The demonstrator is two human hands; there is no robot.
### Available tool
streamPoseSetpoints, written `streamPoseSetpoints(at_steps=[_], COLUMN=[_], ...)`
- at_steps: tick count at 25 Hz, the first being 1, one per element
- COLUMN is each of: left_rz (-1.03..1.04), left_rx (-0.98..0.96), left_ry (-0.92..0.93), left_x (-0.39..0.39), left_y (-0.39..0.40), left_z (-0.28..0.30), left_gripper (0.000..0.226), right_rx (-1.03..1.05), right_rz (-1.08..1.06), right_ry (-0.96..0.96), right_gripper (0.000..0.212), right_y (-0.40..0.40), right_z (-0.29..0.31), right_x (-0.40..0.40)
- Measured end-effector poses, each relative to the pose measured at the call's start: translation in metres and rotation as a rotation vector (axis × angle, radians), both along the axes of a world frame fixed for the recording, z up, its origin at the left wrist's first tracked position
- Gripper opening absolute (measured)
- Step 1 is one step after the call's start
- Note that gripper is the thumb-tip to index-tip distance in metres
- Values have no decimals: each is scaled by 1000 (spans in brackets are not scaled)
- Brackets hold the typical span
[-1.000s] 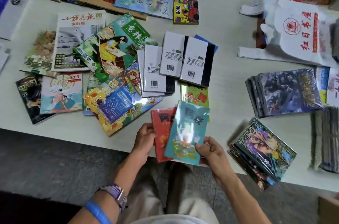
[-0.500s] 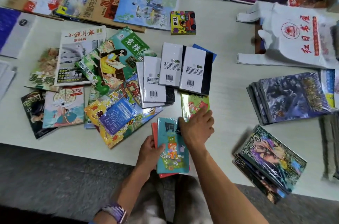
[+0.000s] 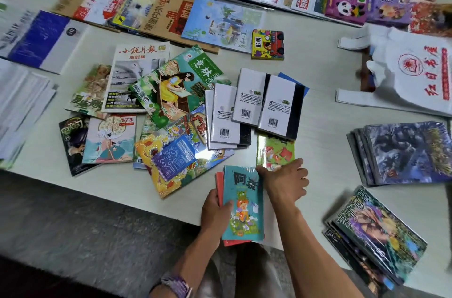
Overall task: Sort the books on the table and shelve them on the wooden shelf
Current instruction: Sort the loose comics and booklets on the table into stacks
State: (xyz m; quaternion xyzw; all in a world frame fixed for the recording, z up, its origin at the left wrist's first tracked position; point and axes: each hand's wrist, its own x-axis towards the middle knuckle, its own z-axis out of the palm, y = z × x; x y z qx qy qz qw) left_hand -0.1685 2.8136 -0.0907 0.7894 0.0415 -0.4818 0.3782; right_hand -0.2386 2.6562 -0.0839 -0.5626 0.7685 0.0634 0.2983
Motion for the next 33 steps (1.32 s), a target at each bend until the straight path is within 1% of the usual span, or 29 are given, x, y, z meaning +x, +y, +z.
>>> streamPoseSetpoints(at_steps=[1,3,4,6,7,8,10,13,15,17,18,19,20,21,22,23,24,25,26,27,28,29,31,33], left_rz=[4,6,6,9,1,-17,-54,-73,-67,-64,-63,-64,-77,-114,-180,-255,-321,-368,-383,-369,-337,-299,-249,-244], left_rx=[2,-1,-4,-14,-21,-32,-59,-45,-48,-60,-63,-71,-79,-76,-46,6,55,80,75,42,-5,-47,-75,-21], left_ry=[-3,-9,-8,9,19,30,47,3,-10,-4,-2,-2,-7,-31,-88,-170,-264,-349,-407,-441,-461,-479,-523,-549], left_x=[-1,0,1,4,5,6,6,7,6,5,5,6,8,10,12,15,17,20,22,25,31,40,63,88], left_y=[0,2,3,4,4,3,2,-2,-10,-22,-29,-37,-45,-51,-55,-56,-55,-52,-50,-49,-52,-58,-75,-95], left_z=[0,-2,-2,-3,-4,-5,-4,-7,-8,-5,-4,-4,-3,-2,1,4,7,11,14,19,26,33,43,48], left_gripper=[21,21,20,20,21,22,24,24,24,25,25,25,25,24,24,23,24,25,26,26,25,25,29,39], right_rx=[23,84,123,156,161,162,149,62,29,115,187,257,320,355,365,346,296,240,197,157,113,66,-15,-75], right_rz=[-38,-99,-103,-171,-231,-271,-332,-470,-514,-508,-492,-458,-405,-310,-147,69,299,476,565,587,579,567,471,332], right_ry=[-5,-61,-132,-376,-481,-549,-615,-712,-848,-999,-1036,-1031,-974,-870,-709,-502,-269,-68,35,53,22,-40,-206,-337], right_gripper=[107,85,70,33,19,12,8,8,12,26,31,30,25,19,15,18,26,33,38,39,38,36,38,47], right_y=[-7,-19,-23,-28,-28,-28,-22,-4,8,22,29,37,46,54,59,62,63,62,59,54,45,33,-5,-54], right_z=[-1,-4,-6,-10,-9,-7,2,19,30,36,36,34,30,25,20,14,10,11,16,20,23,25,27,25], right_x=[-2,-8,-14,-29,-38,-47,-69,-106,-124,-126,-122,-116,-108,-101,-95,-91,-90,-89,-89,-88,-87,-83,-68,-42])
